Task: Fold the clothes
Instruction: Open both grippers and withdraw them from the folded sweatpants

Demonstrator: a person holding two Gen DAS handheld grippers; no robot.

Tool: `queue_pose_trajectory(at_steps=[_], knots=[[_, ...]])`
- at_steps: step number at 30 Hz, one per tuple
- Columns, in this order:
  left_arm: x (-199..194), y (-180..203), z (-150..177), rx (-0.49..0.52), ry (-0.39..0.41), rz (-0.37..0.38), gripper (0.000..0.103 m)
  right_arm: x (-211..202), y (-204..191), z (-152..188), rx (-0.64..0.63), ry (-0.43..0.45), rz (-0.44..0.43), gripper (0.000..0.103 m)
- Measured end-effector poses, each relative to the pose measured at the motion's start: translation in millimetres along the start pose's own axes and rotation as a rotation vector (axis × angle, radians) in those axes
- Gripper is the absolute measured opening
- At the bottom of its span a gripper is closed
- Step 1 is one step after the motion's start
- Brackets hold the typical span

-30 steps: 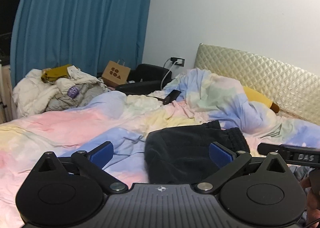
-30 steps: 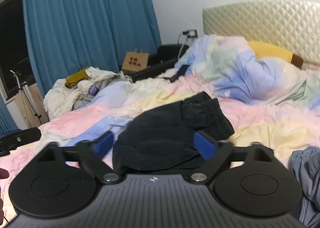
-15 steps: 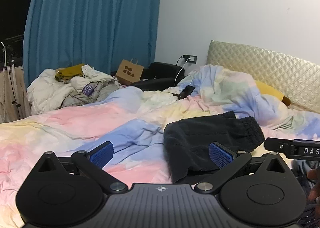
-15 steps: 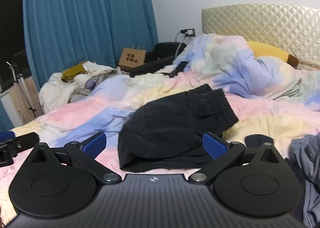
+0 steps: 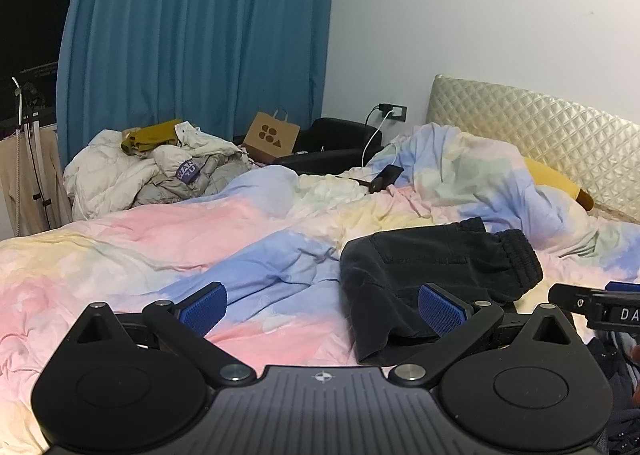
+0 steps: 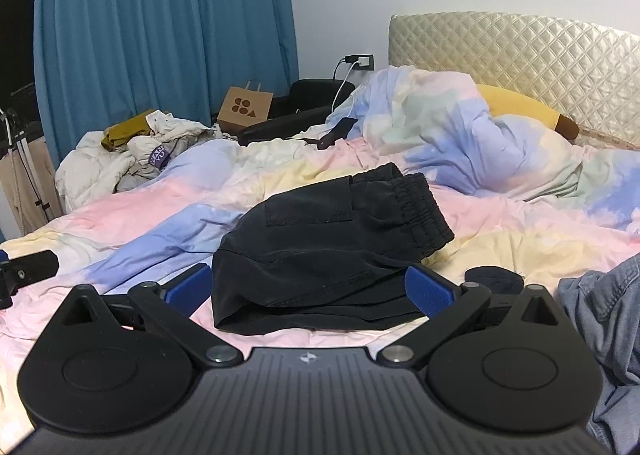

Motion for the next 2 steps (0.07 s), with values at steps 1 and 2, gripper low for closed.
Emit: queue_pose_trajectory(at_steps=[1,2], knots=[[-0.4,-0.1,0.0,-0.002,0.0,0.001,0.103,0.0,-0.2,0.0,-0.001,-0.001,0.001,0.103],[-0.6,-0.2,-0.1,-0.001,-0.001,0.001,0.103,-0.5,-0.3,0.2,0.001,-0.001,-0.001,0.103]])
Point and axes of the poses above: each gripper's, at about its wrist camera, not at the fingertips, and x roughly the way its jaws point, y to its right, z to its underside, the point moved 8 cm from there along x, roughly the way its jaws point, and after that the axes turned 11 degrees about x, right-handed, at the moved point
